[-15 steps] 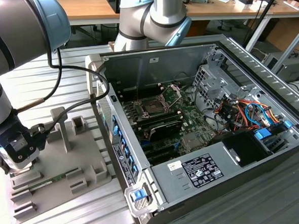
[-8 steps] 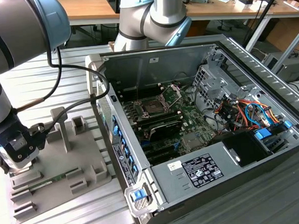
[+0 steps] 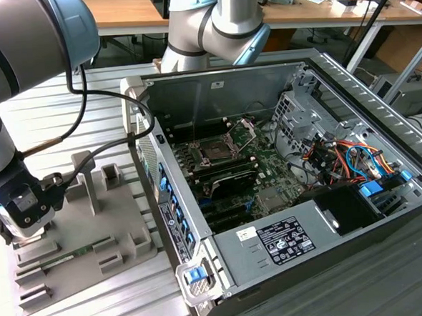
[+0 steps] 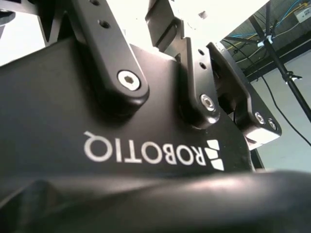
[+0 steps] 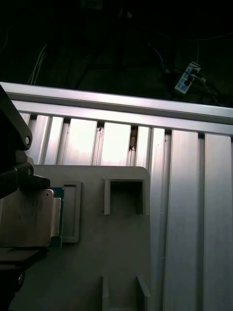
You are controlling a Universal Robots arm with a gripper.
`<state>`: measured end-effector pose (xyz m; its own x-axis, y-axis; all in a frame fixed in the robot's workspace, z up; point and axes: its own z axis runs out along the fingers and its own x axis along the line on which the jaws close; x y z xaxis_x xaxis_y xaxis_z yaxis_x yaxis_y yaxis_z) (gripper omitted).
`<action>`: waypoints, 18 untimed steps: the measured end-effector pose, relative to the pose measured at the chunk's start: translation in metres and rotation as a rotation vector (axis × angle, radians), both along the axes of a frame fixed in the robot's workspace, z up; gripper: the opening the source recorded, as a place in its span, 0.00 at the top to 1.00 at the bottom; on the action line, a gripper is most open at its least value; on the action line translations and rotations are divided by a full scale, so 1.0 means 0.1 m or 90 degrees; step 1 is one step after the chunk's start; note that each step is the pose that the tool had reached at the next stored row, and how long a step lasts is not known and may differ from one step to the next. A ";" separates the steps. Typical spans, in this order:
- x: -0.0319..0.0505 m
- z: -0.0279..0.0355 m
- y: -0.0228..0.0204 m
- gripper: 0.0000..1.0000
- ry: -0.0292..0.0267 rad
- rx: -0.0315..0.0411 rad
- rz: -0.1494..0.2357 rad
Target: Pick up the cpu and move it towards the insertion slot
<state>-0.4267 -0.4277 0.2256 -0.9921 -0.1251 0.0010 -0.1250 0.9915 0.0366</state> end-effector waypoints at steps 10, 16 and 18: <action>0.000 0.023 0.000 0.45 0.0000 0.0000 0.000; 0.000 0.045 0.000 0.45 0.0000 0.0000 0.000; 0.000 0.050 0.000 0.45 0.0000 0.0000 0.000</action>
<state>-0.4267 -0.4278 0.2307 -0.9921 -0.1251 0.0010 -0.1250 0.9915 0.0366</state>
